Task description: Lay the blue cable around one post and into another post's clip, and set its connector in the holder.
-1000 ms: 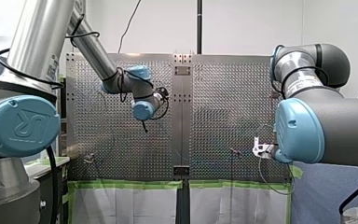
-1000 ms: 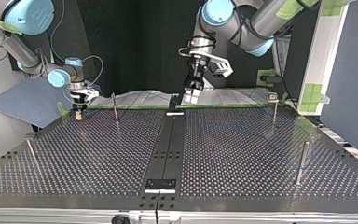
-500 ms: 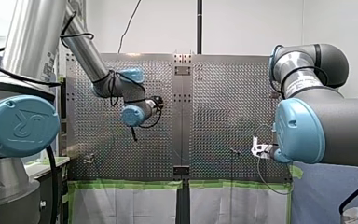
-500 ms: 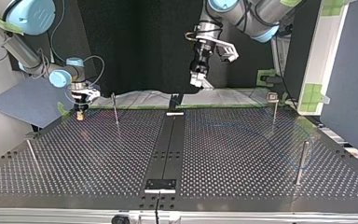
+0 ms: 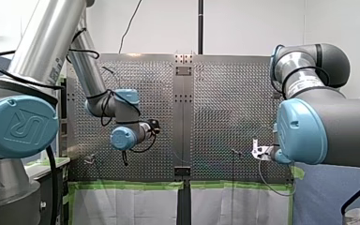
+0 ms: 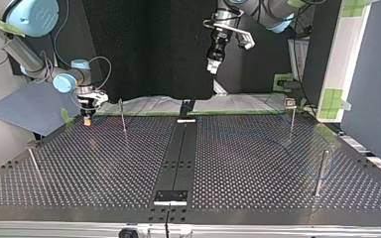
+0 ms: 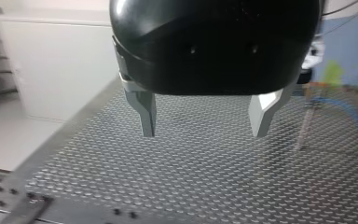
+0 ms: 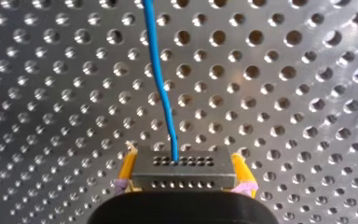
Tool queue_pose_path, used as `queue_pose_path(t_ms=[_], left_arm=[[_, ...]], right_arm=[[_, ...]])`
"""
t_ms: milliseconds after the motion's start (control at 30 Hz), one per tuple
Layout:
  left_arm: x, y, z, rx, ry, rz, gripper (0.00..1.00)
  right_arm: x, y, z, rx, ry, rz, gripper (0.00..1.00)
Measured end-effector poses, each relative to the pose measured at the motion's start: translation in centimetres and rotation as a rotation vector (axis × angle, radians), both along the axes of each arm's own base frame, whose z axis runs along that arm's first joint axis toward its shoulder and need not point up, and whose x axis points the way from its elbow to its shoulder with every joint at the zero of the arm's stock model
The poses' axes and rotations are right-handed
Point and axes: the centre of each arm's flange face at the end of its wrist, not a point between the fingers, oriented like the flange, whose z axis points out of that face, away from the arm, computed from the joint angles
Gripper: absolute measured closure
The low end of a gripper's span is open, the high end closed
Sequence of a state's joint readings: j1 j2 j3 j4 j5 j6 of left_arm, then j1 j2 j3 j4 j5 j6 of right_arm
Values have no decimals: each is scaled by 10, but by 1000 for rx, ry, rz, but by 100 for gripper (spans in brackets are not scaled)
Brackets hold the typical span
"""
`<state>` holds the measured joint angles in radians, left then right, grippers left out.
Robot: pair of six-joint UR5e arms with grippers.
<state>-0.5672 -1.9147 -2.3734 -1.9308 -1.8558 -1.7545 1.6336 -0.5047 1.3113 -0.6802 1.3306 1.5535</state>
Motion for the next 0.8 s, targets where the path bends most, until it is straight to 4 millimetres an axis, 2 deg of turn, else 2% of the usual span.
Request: queue_pose_path(t_ms=[233, 800], left_arm=[[-23, 14, -21, 34, 58, 0, 0], [-80, 51, -48, 86, 177, 0, 0]], right_arm=[[-12, 5, 18, -31, 1, -31, 100], [3, 31, 82, -160, -65, -45, 100]])
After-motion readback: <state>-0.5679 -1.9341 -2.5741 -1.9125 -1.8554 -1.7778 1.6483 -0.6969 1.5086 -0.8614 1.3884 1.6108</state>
